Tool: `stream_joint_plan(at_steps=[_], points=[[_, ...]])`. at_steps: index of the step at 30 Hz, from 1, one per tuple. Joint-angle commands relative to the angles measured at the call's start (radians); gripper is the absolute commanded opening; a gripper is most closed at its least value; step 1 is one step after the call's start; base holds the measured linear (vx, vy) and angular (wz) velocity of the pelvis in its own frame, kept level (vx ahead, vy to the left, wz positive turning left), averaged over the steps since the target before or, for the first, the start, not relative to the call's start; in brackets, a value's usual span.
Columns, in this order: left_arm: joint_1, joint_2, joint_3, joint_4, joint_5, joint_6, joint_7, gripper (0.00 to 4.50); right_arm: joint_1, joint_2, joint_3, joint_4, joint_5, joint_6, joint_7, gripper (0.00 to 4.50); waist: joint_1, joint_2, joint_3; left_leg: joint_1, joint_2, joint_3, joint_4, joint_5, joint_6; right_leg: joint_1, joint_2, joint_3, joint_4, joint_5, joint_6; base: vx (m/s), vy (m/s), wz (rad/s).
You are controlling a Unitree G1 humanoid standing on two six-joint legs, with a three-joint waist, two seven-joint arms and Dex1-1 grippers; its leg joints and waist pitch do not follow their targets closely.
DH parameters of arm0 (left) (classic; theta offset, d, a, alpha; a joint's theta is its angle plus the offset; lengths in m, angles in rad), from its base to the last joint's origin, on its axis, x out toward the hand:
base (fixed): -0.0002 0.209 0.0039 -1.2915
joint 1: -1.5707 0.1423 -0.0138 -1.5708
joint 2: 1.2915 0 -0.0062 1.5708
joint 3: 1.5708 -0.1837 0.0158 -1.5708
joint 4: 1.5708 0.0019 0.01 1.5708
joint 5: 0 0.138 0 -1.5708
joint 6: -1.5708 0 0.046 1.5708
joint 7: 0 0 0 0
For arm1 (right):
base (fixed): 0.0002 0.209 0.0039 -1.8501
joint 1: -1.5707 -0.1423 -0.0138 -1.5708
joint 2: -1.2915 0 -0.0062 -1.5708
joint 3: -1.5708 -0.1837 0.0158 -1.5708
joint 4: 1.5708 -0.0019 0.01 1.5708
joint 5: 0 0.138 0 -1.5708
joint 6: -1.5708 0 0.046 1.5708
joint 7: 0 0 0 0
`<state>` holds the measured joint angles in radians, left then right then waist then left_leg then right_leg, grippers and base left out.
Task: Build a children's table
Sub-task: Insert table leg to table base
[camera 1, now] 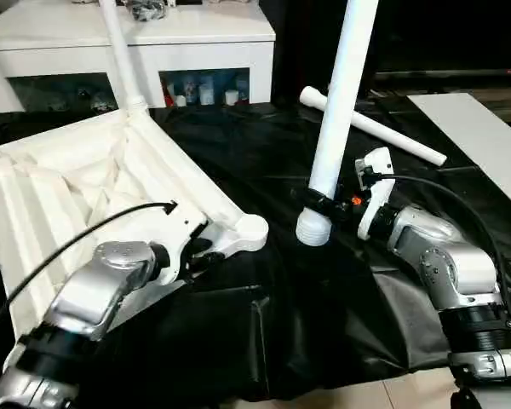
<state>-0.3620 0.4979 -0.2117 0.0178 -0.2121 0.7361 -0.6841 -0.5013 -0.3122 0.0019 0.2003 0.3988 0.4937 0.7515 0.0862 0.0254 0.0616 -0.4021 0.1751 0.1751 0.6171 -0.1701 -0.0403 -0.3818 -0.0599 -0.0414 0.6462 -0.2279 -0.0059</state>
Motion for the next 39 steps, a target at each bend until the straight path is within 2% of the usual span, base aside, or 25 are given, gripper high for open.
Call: stream_joint_plan(at_steps=[1, 4, 7, 9, 11, 13, 16, 17, 19, 20, 21, 22, 24, 26, 29, 31, 37, 39], points=[[0.007, 0.011, 0.008, -0.032, -0.009, 0.030, -0.003, 1.22, -0.014, -0.010, 0.001, -0.019, 0.001, -0.020, 0.008, 1.86, -0.002, -0.003, -0.070, 0.031, 0.049, -0.017, -0.077, -0.176, 0.002, 0.028, -0.075, 0.043, -0.081, -0.122, -0.214, 0.000, 0.000, 0.00], [0.031, 0.047, -0.020, -0.076, 0.007, 0.073, -0.024, 1.21, -0.029, -0.005, 0.006, -0.013, -0.001, -0.022, 0.011, 1.86, -0.002, -0.003, -0.070, 0.032, 0.051, -0.019, -0.079, -0.183, 0.000, 0.027, -0.076, 0.043, -0.082, -0.138, -0.207, 0.000, 0.000, 0.00], [0.042, 0.066, -0.044, -0.089, 0.013, 0.080, -0.039, 0.75, -0.036, -0.002, 0.009, -0.007, -0.006, -0.026, 0.017, 1.86, -0.002, -0.003, -0.069, 0.032, 0.050, -0.019, -0.080, -0.187, -0.003, 0.027, -0.076, 0.043, -0.084, -0.149, -0.201, 0.000, 0.000, 0.00], [0.049, 0.077, -0.061, -0.094, 0.020, 0.082, -0.045, 0.74, -0.044, 0.001, 0.010, 0.003, -0.009, -0.029, 0.020, 1.86, -0.002, -0.003, -0.069, 0.031, 0.050, -0.019, -0.081, -0.193, -0.003, 0.026, -0.074, 0.044, -0.083, -0.152, -0.198, 0.000, 0.000, 0.00], [0.050, 0.079, -0.072, -0.084, 0.035, 0.077, -0.038, 0.44, -0.053, 0.001, 0.014, 0.015, -0.013, -0.036, 0.026, 1.86, -0.001, -0.003, -0.069, 0.031, 0.049, -0.019, -0.081, -0.185, -0.004, 0.026, -0.075, 0.043, -0.082, -0.143, -0.198, 0.000, 0.000, 0.00], [0.044, 0.075, -0.080, -0.060, 0.056, 0.056, -0.024, 0.27, -0.062, 0.004, 0.016, 0.027, -0.013, -0.040, 0.029, 1.86, 0.000, -0.011, -0.069, 0.030, 0.050, -0.019, -0.081, -0.180, -0.003, 0.027, -0.077, 0.043, -0.083, -0.138, -0.198, 0.000, 0.000, 0.00], [0.033, 0.062, -0.080, -0.038, 0.063, 0.041, -0.013, 0.06, -0.069, 0.008, 0.018, 0.035, -0.011, -0.042, 0.031, 1.86, 0.003, -0.010, -0.069, 0.031, 0.050, -0.019, -0.081, -0.176, -0.002, 0.026, -0.079, 0.044, -0.082, -0.145, -0.195, 0.000, 0.000, 0.00], [0.025, 0.055, -0.080, -0.028, 0.066, 0.037, -0.010, 0.01, -0.072, 0.011, 0.019, 0.040, -0.010, -0.042, 0.032, 1.86, 0.002, -0.013, -0.069, 0.030, 0.050, -0.019, -0.082, -0.177, -0.003, 0.027, -0.078, 0.043, -0.083, -0.144, -0.195, 0.000, 0.000, 0.00], [0.021, 0.053, -0.081, -0.026, 0.066, 0.036, -0.009, 0.00, -0.073, 0.012, 0.019, 0.041, -0.010, -0.042, 0.033, 1.86, 0.002, -0.012, -0.070, 0.031, 0.049, -0.019, -0.081, -0.177, -0.004, 0.026, -0.078, 0.043, -0.082, -0.139, -0.197, 0.000, 0.000, 0.00], [0.011, 0.043, -0.079, -0.014, 0.064, 0.009, -0.013, 0.00, -0.075, 0.017, 0.021, 0.045, -0.012, -0.043, 0.038, 1.86, 0.002, -0.017, -0.070, 0.031, 0.050, -0.018, -0.082, -0.178, -0.004, 0.027, -0.078, 0.043, -0.082, -0.136, -0.197, 0.000, 0.000, 0.00], [-0.005, 0.027, -0.072, 0.005, 0.057, -0.032, -0.024, 0.00, -0.080, 0.024, 0.024, 0.053, -0.015, -0.045, 0.041, 1.86, 0.003, -0.015, -0.069, 0.030, 0.048, -0.018, -0.081, -0.177, -0.002, 0.027, -0.079, 0.044, -0.084, -0.139, -0.195, 0.000, 0.000, 0.00], [-0.009, 0.025, -0.083, 0.011, 0.052, -0.077, -0.063, 0.00, -0.084, 0.031, 0.026, 0.054, -0.010, -0.042, 0.047, 1.86, 0.004, -0.015, -0.069, 0.029, 0.048, -0.019, -0.081, -0.181, -0.002, 0.028, -0.081, 0.045, -0.085, -0.150, -0.191, 0.000, 0.000, 0.00], [-0.008, 0.026, -0.094, 0.010, 0.045, -0.103, -0.100, 0.00, -0.085, 0.037, 0.026, 0.051, 0.000, -0.034, 0.053, 1.86, 0.005, -0.015, -0.070, 0.030, 0.050, -0.020, -0.082, -0.179, -0.001, 0.027, -0.082, 0.045, -0.085, -0.150, -0.187, 0.000, 0.000, 0.00], [0.011, 0.056, -0.134, -0.017, 0.034, -0.173, -0.204, 0.00, -0.082, 0.031, 0.049, 0.036, 0.007, -0.012, 0.088, 1.86, 0.004, -0.015, -0.071, 0.028, 0.050, -0.019, -0.082, -0.166, 0.004, 0.029, -0.081, 0.045, -0.083, -0.132, -0.187, 0.000, 0.000, 0.00], [0.023, 0.076, -0.157, -0.043, 0.026, -0.183, -0.255, 0.00, -0.079, 0.026, 0.066, 0.030, 0.004, -0.007, 0.108, 1.86, 0.012, -0.010, -0.073, 0.035, 0.054, -0.017, -0.080, -0.150, 0.008, 0.022, -0.077, 0.044, -0.077, -0.090, -0.201, 0.000, 0.000, 0.00], [0.029, 0.084, -0.181, -0.056, 0.033, -0.209, -0.282, 0.00, -0.084, 0.032, 0.068, 0.047, -0.003, -0.015, 0.104, 1.86, 0.021, -0.006, -0.072, 0.039, 0.056, -0.016, -0.082, -0.161, 0.001, 0.019, -0.077, 0.044, -0.077, -0.094, -0.203, 0.000, 0.000, 0.00], [0.007, 0.068, -0.196, -0.003, 0.067, -0.254, -0.271, 0.00, -0.086, 0.044, 0.079, 0.078, -0.014, -0.017, 0.111, 1.86, 0.019, -0.010, -0.065, 0.041, 0.055, -0.014, -0.090, -0.252, -0.038, 0.017, -0.084, 0.047, -0.088, -0.215, -0.179, 0.000, 0.000, 0.00], [-0.002, 0.064, -0.196, 0.023, 0.082, -0.269, -0.259, 0.00, -0.081, 0.045, 0.089, 0.078, -0.020, -0.011, 0.115, 1.86, 0.017, -0.005, -0.066, 0.039, 0.055, -0.017, -0.092, -0.259, -0.045, 0.018, -0.084, 0.047, -0.089, -0.234, -0.166, 0.000, 0.000, 0.00]])
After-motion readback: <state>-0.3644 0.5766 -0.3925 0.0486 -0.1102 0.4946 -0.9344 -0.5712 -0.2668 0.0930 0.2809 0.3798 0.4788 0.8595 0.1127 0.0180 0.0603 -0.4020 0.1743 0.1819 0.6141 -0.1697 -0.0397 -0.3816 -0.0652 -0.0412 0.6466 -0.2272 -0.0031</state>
